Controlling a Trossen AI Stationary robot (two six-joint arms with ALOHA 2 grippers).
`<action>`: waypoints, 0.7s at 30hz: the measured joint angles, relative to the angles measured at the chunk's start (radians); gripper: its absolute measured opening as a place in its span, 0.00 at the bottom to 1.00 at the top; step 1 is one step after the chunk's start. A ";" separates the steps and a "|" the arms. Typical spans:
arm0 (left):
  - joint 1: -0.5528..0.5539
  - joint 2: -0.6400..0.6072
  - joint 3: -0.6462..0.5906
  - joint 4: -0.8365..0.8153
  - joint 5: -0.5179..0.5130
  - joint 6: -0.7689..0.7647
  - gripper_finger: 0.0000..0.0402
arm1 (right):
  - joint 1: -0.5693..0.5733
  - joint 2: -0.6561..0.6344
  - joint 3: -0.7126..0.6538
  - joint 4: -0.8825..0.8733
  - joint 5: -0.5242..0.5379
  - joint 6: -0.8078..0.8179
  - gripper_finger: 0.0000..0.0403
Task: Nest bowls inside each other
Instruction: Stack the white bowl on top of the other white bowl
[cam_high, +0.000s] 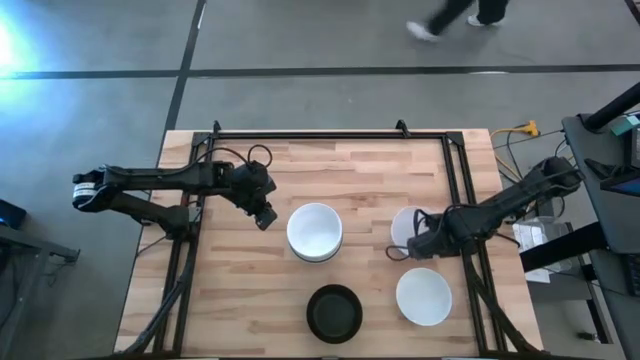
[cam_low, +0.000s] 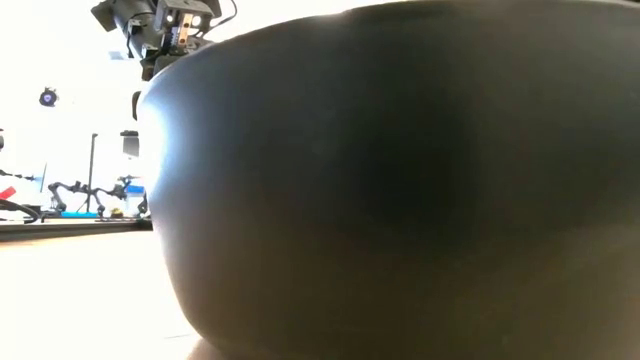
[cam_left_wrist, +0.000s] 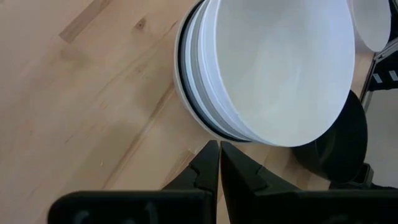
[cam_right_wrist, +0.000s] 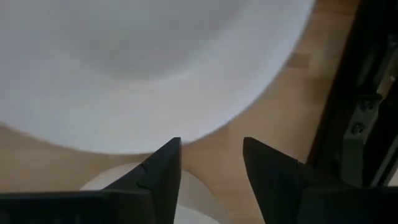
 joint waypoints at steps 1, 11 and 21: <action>0.000 0.000 0.000 0.000 0.000 0.001 0.00 | 0.007 0.000 -0.003 -0.001 0.008 0.021 0.42; 0.000 0.000 0.000 -0.001 0.000 0.001 0.00 | 0.027 -0.001 -0.024 0.004 0.087 0.190 0.44; 0.000 0.000 0.000 -0.003 0.003 0.001 0.00 | 0.024 -0.009 -0.035 0.055 0.228 0.301 0.44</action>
